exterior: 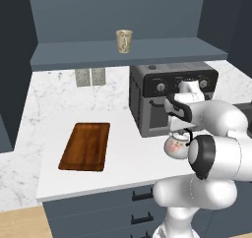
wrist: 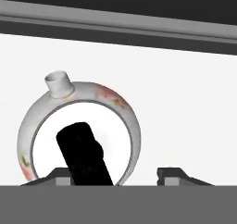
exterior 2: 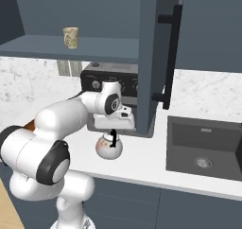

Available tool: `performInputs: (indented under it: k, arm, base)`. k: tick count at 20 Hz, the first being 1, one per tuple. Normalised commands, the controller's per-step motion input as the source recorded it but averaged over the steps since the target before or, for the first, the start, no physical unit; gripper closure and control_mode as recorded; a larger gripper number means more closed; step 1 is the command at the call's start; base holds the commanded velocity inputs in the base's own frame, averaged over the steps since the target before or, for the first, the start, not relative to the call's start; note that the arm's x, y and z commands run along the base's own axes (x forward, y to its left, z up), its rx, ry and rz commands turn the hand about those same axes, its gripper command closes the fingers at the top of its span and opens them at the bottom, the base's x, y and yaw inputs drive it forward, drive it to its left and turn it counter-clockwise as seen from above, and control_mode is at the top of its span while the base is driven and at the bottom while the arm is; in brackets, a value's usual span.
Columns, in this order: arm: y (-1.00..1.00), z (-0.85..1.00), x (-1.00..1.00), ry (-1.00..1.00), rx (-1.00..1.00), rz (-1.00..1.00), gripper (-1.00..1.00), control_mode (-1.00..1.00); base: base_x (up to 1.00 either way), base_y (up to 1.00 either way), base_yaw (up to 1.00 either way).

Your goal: Pick the kettle from the counter and place it on the tray. Then pick the mug from the cabinet and place it on the tray. Then close the cabinet doors.

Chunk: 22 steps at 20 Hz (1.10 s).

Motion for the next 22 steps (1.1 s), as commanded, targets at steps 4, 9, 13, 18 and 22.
performInputs:
  k: [4, 9, 13, 18, 22]
  arm:
    - [0.04, -0.26, -0.06, -0.02, 0.0, 0.0, 1.0, -1.0]
    - [0.14, -0.14, -0.1, -0.02, 0.0, 0.0, 1.0, -1.0]
    - [0.27, -0.01, -0.19, -0.01, 0.0, 0.0, 1.0, -1.0]
    - [0.32, 0.03, -0.36, -0.08, 0.0, 0.0, 1.0, -1.0]
    - [0.43, 0.14, -0.47, -0.13, -0.01, 0.0, 1.0, -1.0]
  base:
    - [0.0, 0.0, 0.0]
    - [0.0, 0.0, 0.0]
    - [0.0, 0.0, 0.0]
    - [0.0, 0.0, 0.0]
    - [0.0, 0.0, 0.0]
